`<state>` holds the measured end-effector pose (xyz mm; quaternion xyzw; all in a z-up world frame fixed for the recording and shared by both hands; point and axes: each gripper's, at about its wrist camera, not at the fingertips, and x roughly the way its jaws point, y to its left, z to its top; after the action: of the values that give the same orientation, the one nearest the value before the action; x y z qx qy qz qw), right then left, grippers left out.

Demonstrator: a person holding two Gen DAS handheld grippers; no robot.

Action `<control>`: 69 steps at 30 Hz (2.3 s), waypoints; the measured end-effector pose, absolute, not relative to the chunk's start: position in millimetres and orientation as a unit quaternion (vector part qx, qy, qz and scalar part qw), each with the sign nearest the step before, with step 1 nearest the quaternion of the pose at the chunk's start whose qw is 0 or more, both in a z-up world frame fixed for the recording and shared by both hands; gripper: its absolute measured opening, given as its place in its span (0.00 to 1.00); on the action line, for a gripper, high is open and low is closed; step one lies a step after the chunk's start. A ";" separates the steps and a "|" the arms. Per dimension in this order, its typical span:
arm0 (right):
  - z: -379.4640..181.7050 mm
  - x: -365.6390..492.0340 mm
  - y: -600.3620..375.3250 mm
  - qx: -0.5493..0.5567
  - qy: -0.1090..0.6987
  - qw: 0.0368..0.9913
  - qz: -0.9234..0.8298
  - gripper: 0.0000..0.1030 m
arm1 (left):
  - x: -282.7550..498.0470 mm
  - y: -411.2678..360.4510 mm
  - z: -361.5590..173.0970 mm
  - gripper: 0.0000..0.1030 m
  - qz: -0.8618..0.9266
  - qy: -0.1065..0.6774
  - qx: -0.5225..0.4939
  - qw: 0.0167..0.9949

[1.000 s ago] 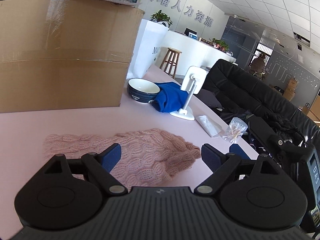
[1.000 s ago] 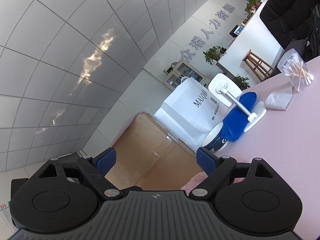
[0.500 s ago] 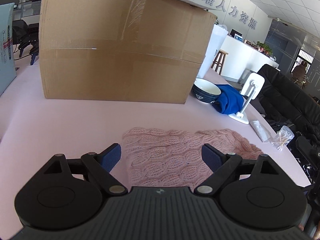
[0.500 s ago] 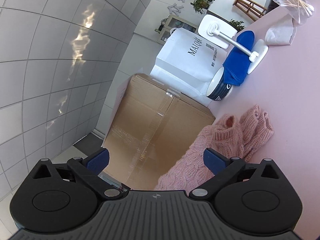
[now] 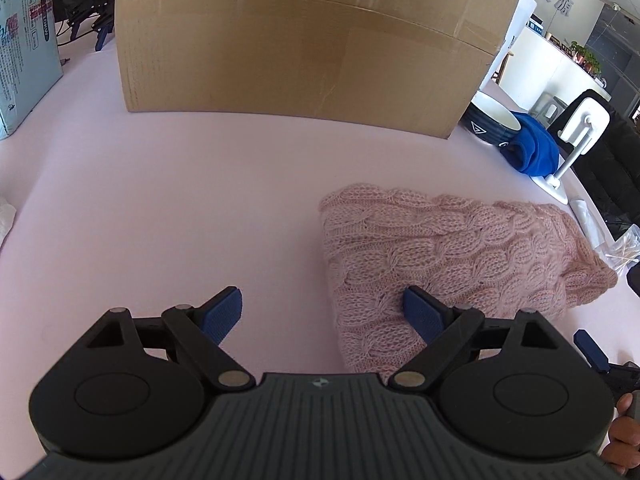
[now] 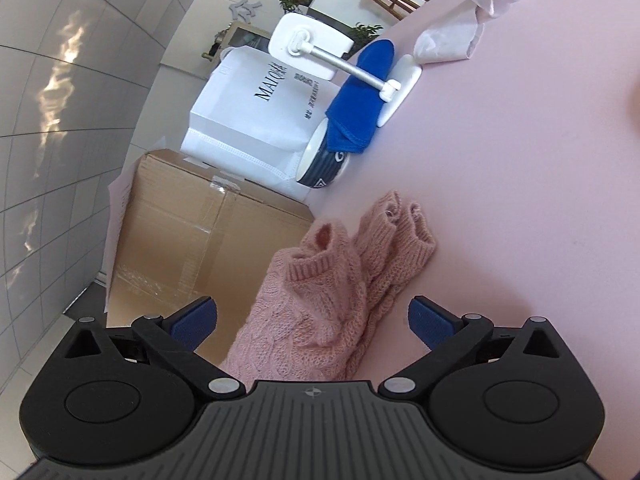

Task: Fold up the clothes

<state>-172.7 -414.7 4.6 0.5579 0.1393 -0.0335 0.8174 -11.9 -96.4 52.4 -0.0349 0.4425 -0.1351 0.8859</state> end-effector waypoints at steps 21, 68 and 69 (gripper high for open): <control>8.9 -140.8 -399.6 0.508 0.163 0.844 -0.058 1.00 | 23.5 -87.5 39.4 0.84 -0.190 0.518 -0.203 0.809; 62.4 -180.6 -361.8 0.306 0.094 0.945 -0.062 0.15 | -14.2 -159.0 90.6 0.26 -0.214 0.401 -0.051 0.889; 63.1 -184.6 -364.9 0.301 0.093 0.946 -0.076 0.15 | -16.1 -167.5 91.3 0.26 -0.219 0.399 -0.045 0.890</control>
<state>-184.6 -364.9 63.1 0.3006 0.0933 -0.0761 0.9461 -16.1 -167.5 91.3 -0.0446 0.3985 -0.2189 0.8895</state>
